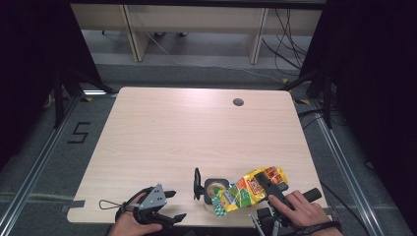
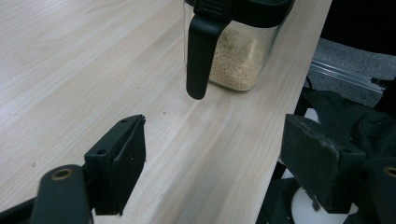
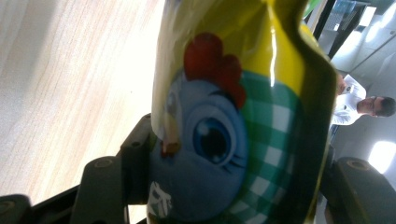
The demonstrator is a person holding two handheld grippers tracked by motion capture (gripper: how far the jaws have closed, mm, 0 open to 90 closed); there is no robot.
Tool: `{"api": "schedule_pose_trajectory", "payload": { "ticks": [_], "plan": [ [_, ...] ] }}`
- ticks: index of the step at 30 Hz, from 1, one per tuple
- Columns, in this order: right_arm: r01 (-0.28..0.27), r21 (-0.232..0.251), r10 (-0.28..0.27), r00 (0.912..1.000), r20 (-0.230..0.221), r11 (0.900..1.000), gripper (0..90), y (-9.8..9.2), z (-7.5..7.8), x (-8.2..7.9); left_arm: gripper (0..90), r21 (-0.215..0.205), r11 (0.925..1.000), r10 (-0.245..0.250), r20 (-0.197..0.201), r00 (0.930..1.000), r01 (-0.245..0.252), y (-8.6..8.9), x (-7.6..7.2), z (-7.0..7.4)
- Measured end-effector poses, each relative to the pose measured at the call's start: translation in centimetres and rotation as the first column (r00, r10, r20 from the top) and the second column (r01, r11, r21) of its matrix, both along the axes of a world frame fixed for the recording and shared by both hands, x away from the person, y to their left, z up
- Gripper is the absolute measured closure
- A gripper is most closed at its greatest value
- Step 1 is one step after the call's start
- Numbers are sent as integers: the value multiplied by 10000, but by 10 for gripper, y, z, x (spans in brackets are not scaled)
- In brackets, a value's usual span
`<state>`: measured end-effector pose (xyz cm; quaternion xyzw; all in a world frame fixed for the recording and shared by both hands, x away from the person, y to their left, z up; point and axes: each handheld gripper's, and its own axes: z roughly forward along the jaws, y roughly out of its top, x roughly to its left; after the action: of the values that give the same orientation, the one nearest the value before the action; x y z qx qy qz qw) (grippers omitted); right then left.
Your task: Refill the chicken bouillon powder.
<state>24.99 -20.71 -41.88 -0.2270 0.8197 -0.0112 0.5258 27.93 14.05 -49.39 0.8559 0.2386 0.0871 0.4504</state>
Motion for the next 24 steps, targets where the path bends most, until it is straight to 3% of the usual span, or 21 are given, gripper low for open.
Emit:
{"api": "schedule_pose_trajectory", "payload": {
  "ticks": [2,3,6,8,24],
  "plan": [
    [1,134,-2,10000,18,9999,389,0,-1,0,221,3,10000,-3,1,10000,3,0,0,0],
    [129,-90,-129,9999,-51,9999,389,1,1,0,221,2,10000,3,1,10000,-3,0,0,0],
    [60,-168,-61,10000,-46,9998,389,1,2,0,221,-1,10000,6,1,10000,-6,0,0,0],
    [-177,-331,178,9998,9,9993,389,3,4,1,221,3,10000,3,1,10000,-3,0,0,0],
    [-81,-427,81,10000,-4,9991,389,3,4,1,221,3,10000,0,1,10000,0,0,0,0]
  ]
}}
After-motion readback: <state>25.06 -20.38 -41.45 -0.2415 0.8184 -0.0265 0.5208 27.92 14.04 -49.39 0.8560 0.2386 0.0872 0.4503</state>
